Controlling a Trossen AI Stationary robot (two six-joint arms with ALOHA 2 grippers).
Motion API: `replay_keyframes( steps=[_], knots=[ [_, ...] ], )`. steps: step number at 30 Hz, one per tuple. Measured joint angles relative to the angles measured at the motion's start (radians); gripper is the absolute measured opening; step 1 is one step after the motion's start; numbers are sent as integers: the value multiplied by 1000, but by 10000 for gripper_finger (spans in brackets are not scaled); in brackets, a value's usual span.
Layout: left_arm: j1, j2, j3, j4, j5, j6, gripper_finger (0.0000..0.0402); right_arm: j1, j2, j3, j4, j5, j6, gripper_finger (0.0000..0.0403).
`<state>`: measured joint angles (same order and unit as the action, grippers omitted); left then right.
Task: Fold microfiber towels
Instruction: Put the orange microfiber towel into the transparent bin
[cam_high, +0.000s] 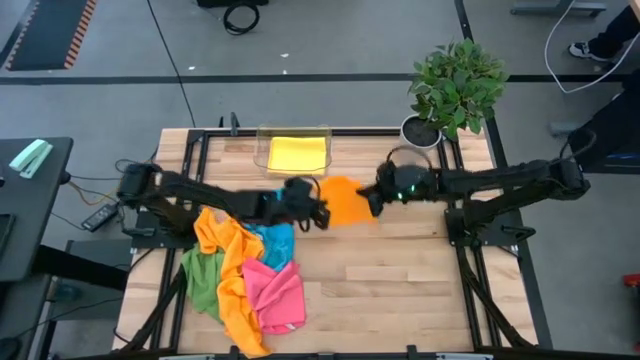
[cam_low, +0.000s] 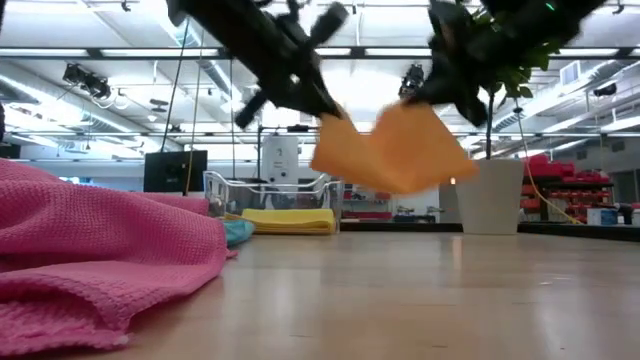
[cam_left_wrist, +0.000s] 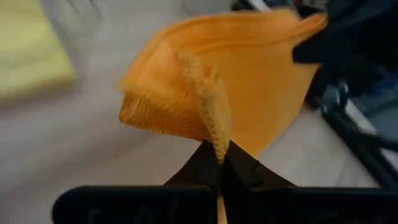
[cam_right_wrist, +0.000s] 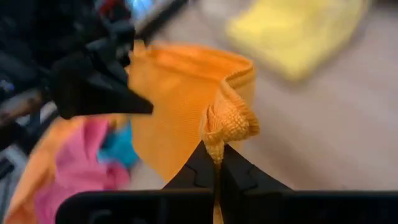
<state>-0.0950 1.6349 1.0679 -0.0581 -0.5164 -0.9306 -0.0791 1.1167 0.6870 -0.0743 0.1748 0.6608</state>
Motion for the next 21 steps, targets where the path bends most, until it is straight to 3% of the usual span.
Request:
replay_keyframes(
  steps=[6,14,21],
  knots=[
    [93,-149,0,-200,-9,9,9,-158,112,222,-8,-43,-180,3],
    [309,-264,0,-376,-3,148,9,-279,425,490,-24,-192,-253,3],
    [574,-252,0,-426,188,435,9,-332,658,673,-62,-183,-238,3]
  ],
)
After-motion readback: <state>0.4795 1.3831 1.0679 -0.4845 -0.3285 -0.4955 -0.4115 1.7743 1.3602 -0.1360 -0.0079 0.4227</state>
